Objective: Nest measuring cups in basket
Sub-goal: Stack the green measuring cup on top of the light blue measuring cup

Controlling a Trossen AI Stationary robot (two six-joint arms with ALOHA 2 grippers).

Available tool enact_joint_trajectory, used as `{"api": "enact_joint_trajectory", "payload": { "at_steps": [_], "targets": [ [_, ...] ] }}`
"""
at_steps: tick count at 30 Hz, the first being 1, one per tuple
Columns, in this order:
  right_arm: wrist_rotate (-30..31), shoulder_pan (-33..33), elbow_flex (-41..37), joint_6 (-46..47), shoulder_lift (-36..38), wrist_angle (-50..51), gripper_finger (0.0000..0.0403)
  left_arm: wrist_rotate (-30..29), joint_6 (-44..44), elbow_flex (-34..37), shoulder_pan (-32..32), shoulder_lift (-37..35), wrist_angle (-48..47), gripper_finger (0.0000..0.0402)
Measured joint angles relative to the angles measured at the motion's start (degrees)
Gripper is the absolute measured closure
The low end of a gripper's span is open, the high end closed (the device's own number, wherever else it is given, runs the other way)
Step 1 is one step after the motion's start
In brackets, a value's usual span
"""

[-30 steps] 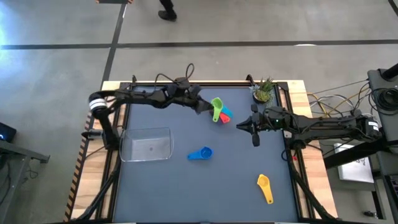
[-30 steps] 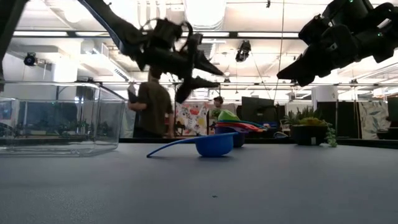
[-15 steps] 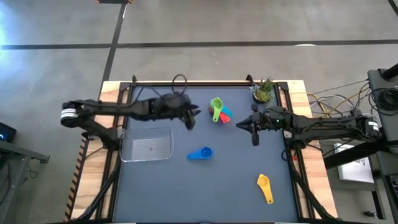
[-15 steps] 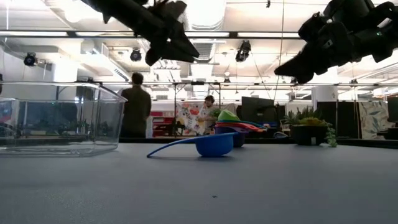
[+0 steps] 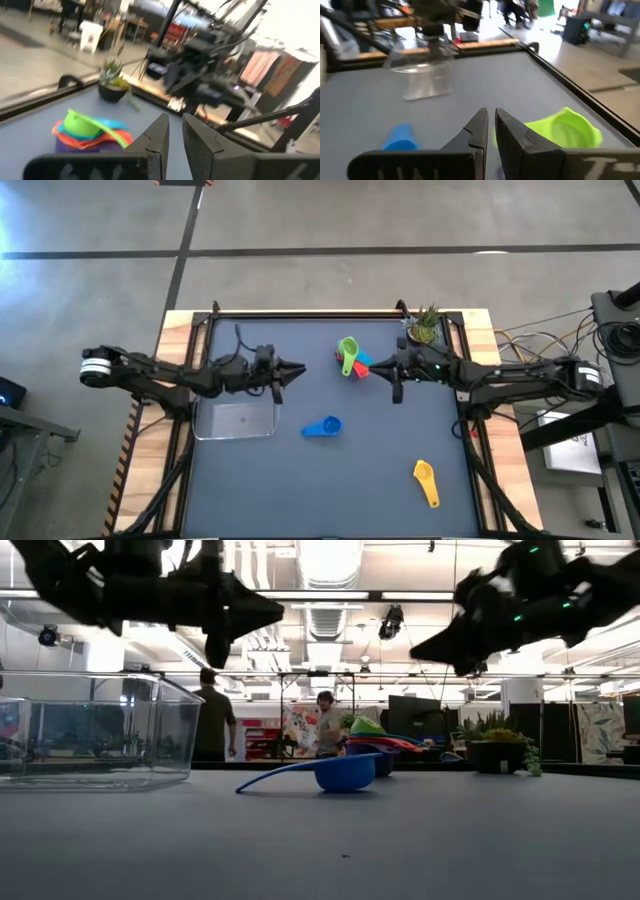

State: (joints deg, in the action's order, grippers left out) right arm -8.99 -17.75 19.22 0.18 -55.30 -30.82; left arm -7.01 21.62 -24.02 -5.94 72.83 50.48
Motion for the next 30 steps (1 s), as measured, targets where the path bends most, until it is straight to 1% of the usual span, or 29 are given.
{"api": "enact_joint_trajectory", "payload": {
  "at_steps": [2,5,8,10,13,16,18,21,26,28,30],
  "targets": [
    [-0.7,-1.8,1.8,-0.1,-3.6,0.0,0.0381,0.0,-0.1,2.0,0.2,0.6,4.0,0.037],
    [-4.5,-4.1,4.9,-0.2,-9.5,-0.4,0.0381,0.0,-0.1,3.2,0.3,2.3,7.1,0.0377],
    [-8.3,-5.5,7.9,-0.2,-15.7,-4.3,0.0381,0.0,-1.0,3.2,0.4,4.8,9.8,0.0382],
    [-11.4,-6.5,9.1,0.4,-19.8,-9.8,0.0381,0.0,-1.9,2.4,0.4,5.8,10.6,0.0384],
    [-16.5,-8.9,9.7,4.1,-26.0,-21.0,0.0381,0.0,-3.7,1.2,0.4,6.1,10.8,0.0384],
    [-17.8,-12.4,9.7,8.4,-31.8,-30.4,0.0381,0.1,-4.7,0.6,0.4,6.1,9.7,0.0384],
    [-17.9,-14.3,9.8,10.5,-35.5,-34.1,0.0381,0.1,-4.9,0.5,0.4,6.1,9.3,0.0384],
    [-19.7,-16.0,11.7,11.8,-40.2,-34.8,0.0381,0.1,-5.5,0.4,0.3,6.2,8.2,0.0384],
    [-23.0,-15.9,15.2,12.0,-45.3,-33.0,0.0381,0.1,-6.3,0.5,0.3,6.4,8.0,0.0384],
    [-23.1,-15.9,16.4,11.6,-45.9,-29.7,0.0381,0.1,-6.2,0.5,0.3,6.4,7.9,0.0384],
    [-22.7,-15.9,17.7,9.9,-46.0,-23.6,0.0381,0.1,-6.2,0.5,0.3,6.4,7.9,0.0384]
  ]
}}
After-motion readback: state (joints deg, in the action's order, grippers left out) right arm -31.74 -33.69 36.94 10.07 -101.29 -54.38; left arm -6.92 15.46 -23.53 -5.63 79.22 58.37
